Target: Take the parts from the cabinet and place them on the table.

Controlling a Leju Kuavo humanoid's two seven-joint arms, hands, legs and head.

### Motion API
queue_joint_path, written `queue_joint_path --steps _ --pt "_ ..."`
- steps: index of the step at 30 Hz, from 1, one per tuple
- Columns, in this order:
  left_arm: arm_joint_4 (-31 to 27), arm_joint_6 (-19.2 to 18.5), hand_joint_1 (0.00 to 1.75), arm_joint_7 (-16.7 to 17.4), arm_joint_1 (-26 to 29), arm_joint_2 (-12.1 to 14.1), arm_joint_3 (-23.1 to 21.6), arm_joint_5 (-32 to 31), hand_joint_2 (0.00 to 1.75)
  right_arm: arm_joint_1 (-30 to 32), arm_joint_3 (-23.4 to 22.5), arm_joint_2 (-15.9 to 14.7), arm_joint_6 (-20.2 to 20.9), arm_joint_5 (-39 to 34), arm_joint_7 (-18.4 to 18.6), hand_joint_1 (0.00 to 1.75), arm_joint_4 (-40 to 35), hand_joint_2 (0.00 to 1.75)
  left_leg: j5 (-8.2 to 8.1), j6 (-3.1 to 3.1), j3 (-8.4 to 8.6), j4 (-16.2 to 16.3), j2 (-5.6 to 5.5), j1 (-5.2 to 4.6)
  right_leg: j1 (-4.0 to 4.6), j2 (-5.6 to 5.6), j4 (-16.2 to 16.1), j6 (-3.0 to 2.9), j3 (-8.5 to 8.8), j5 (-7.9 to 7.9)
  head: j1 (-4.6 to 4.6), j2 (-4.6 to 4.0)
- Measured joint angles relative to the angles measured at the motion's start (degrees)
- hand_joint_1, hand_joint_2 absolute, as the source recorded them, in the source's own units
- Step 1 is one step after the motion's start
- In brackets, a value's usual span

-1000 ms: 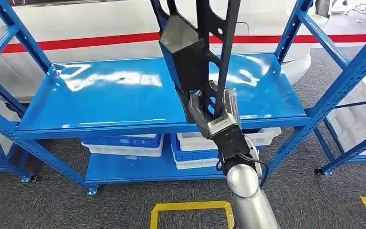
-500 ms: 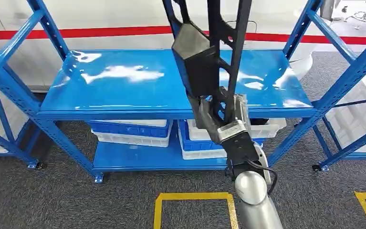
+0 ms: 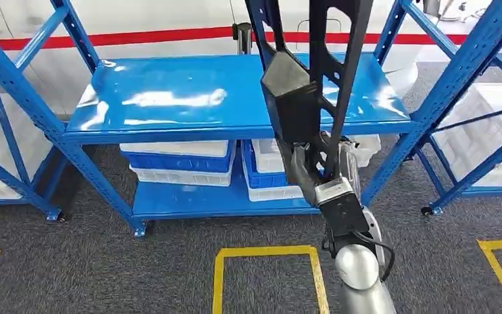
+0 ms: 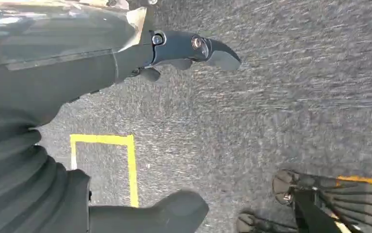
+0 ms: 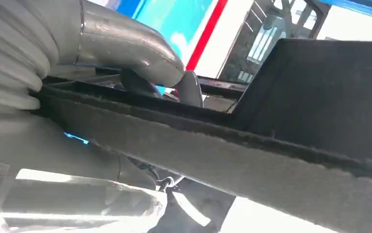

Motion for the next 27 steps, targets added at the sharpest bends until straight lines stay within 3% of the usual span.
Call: queue_joint_path --steps 1,2,3,4,5,6,7,8,9,10,12,13,15,16,17,18,19,21,22,23,24,25,27 --pt "0.0 0.0 0.0 0.0 0.0 0.1 0.0 0.1 1.75 0.1 -0.1 0.0 0.0 0.0 0.0 1.71 -0.1 1.75 -3.02 -0.44 -1.01 4.8 -0.01 0.28 0.01 0.0 0.1 0.08 -0.84 0.75 0.09 0.0" --pt "0.0 0.0 0.0 0.0 0.0 0.1 0.0 0.1 1.75 0.2 -0.1 0.0 0.0 0.0 0.0 1.71 -0.1 1.75 -4.16 -0.77 -1.51 7.8 -0.01 0.52 0.0 -0.02 0.1 0.21 -1.07 1.27 0.0 0.0" --pt "0.0 0.0 0.0 0.0 -0.1 0.1 0.0 0.0 1.75 0.5 -0.1 0.0 0.0 0.1 -0.1 1.71 -0.1 1.75 -3.76 -1.19 -1.35 10.8 0.01 1.1 -0.12 -0.09 0.2 0.51 -2.36 2.2 0.04 0.0" --pt "0.0 0.0 0.0 0.0 -0.1 0.1 0.0 -0.1 1.75 0.8 -0.2 0.0 0.0 0.2 -0.1 1.71 -0.2 1.75 -1.87 -1.6 -0.16 10.6 0.05 1.6 -0.28 -0.1 0.3 0.82 -3.26 2.87 0.04 0.0" --pt "0.0 0.0 0.0 0.0 -0.1 0.1 0.0 -0.3 1.75 1.1 -0.2 0.0 0.0 0.2 -0.2 1.71 -0.2 1.75 0.44 -1.98 2.34 8.2 0.06 2.06 -0.56 -0.08 0.6 1.44 -4.15 3.35 0.04 0.0" --pt "0.0 0.0 0.0 0.0 -0.1 0.2 0.0 -0.6 1.75 1.5 -0.3 0.0 0.0 0.2 -0.3 1.71 -0.4 1.75 2.03 -2.43 6.1 3.6 0.07 2.49 -0.92 -0.08 1.1 1.74 -5.05 3.72 0.07 0.0" --pt "-0.1 0.0 0.0 0.0 -0.2 0.2 0.0 -0.9 1.75 1.7 -0.4 0.0 -0.1 0.2 -0.5 1.71 -0.7 1.75 1.64 -3.07 10.27 -2.0 0.01 3.02 -0.97 -0.1 1.9 2.24 -5.72 4.02 0.0 0.0" --pt "-0.1 0.0 0.0 0.0 -0.4 -0.1 0.0 -1.1 1.75 2.0 -0.5 0.1 -0.1 0.2 -0.7 1.71 -1.1 1.75 -0.76 -3.71 12.73 -5.9 -0.52 2.54 -0.64 -0.06 2.2 2.59 -6.54 4.26 -0.28 0.0" --pt "-0.1 0.0 0.0 -0.1 -0.4 0.3 0.0 -1.3 1.75 2.1 -0.8 0.2 -0.2 0.2 -0.9 1.71 -1.6 1.75 -1.26 -2.61 12.63 -7.1 -0.93 2.29 -0.58 -0.13 2.6 3.15 -6.86 4.64 -0.19 0.0" --pt "-0.1 0.0 0.0 -0.1 -0.4 0.3 0.0 -1.5 1.75 2.5 -1.0 0.2 -0.3 0.2 -1.0 1.71 -1.9 1.75 -1.06 -1.96 12.04 -7.0 -0.57 1.99 -0.35 -0.16 2.4 3.94 -6.89 5.22 -0.04 0.0" --pt "-0.1 0.0 0.0 -0.2 -0.3 0.3 0.0 -1.6 1.75 3.2 -1.4 0.3 -0.3 0.1 -1.1 1.71 -2.2 1.75 0.01 -0.07 10.95 -7.2 -0.37 1.05 -0.36 -0.13 1.7 5.34 -7.35 6.52 -0.09 0.0" --pt "-0.1 0.0 0.0 -0.2 -0.2 0.3 0.0 -1.7 1.75 3.5 -1.6 0.3 -0.3 0.1 -1.1 1.71 -2.3 1.75 0.83 1.11 10.32 -7.4 0.17 1.1 -0.96 -0.02 2.7 5.1 -8.02 5.4 -0.32 0.0" --pt "-0.1 0.0 0.0 -0.2 -0.2 0.4 0.0 -1.8 1.75 3.9 -1.9 0.2 -0.4 0.1 -1.1 1.71 -2.6 1.75 2.26 2.67 8.53 -7.3 0.26 0.69 -0.84 0.1 8.9 3.33 -10.97 -1.46 0.24 0.0" --pt "-0.1 0.0 0.0 -0.2 -0.2 0.5 0.0 -1.8 1.75 4.0 -2.1 0.2 -0.4 0.1 -1.1 1.71 -2.6 1.75 3.1 2.88 7.49 -7.3 0.32 0.46 -0.79 0.21 13.6 2.88 -12.11 -4.62 0.42 0.0" --pt "-0.1 0.0 0.0 -0.2 -0.2 0.6 0.0 -1.8 1.75 4.1 -2.3 0.2 -0.4 0.1 -1.1 1.71 -2.7 1.75 3.91 3.04 6.58 -7.3 0.37 0.13 -0.71 0.31 18.1 2.89 -12.83 -6.51 0.41 0.0" --pt "-0.1 0.0 0.0 -0.2 -0.2 0.6 0.0 -1.9 1.75 4.2 -2.4 0.2 -0.4 0.1 -1.2 1.71 -2.7 1.75 4.58 3.1 5.75 -7.2 0.39 -0.1 -0.5 0.38 20.3 3.22 -12.59 -6.67 0.42 0.0" --pt "-0.1 0.0 0.0 -0.2 -0.2 0.6 0.0 -2.0 1.75 4.5 -2.6 0.2 -0.5 0.1 -1.2 1.71 -2.7 1.75 5.37 3.14 4.68 -7.2 0.38 -0.33 -0.21 0.38 20.7 3.76 -11.24 -5.61 0.39 0.0" --pt "-0.1 -0.4 0.0 -0.2 -0.2 0.6 0.0 -2.0 1.75 5.0 -2.7 0.2 -0.5 0.2 -1.2 1.71 -2.8 1.75 6.68 3.1 3.23 -7.1 0.39 -0.68 0.47 0.38 15.6 4.33 -6.04 -2.68 0.39 0.02" --pt "-0.1 -0.4 0.0 -0.2 -0.3 0.5 0.0 -2.1 1.75 5.1 -2.8 0.2 -0.5 0.4 -1.2 1.71 -3.0 1.75 7.43 3.0 2.55 -7.1 0.37 -0.85 1.06 0.37 9.9 3.7 -1.55 -2.22 0.44 0.0" --pt "-0.1 -0.5 0.0 -0.2 -0.3 0.3 0.0 -2.3 1.75 5.1 -2.8 0.2 -0.5 0.5 -1.3 1.71 -3.3 1.75 7.99 2.77 2.23 -7.1 0.35 -1.03 1.6 0.34 4.2 2.58 2.72 -3.51 0.33 0.0" --pt "-0.1 -0.5 0.0 -0.2 -0.3 0.3 0.0 -2.6 1.75 5.1 -2.8 0.2 -0.5 0.6 -1.4 1.71 -3.5 1.75 8.61 2.51 1.97 -7.0 0.4 -1.13 2.01 0.2 -0.1 1.86 4.77 -4.57 0.48 0.0" --pt "-0.1 -0.5 0.0 -0.2 -0.3 0.3 0.0 -2.6 1.75 5.3 -2.9 0.2 -0.5 0.7 -1.4 1.71 -3.5 1.75 9.48 2.17 1.9 -7.4 0.59 -1.08 2.06 0.31 0.1 1.79 3.8 -4.47 0.13 0.0" --pt "-0.1 -0.5 0.0 -0.2 -0.2 0.4 0.0 -2.8 1.75 5.9 -3.1 0.2 -0.6 0.8 -1.7 1.71 -3.6 1.75 10.77 1.46 1.8 -8.0 0.62 -1.0 2.09 0.29 -0.2 0.95 3.17 -3.3 0.09 0.0"
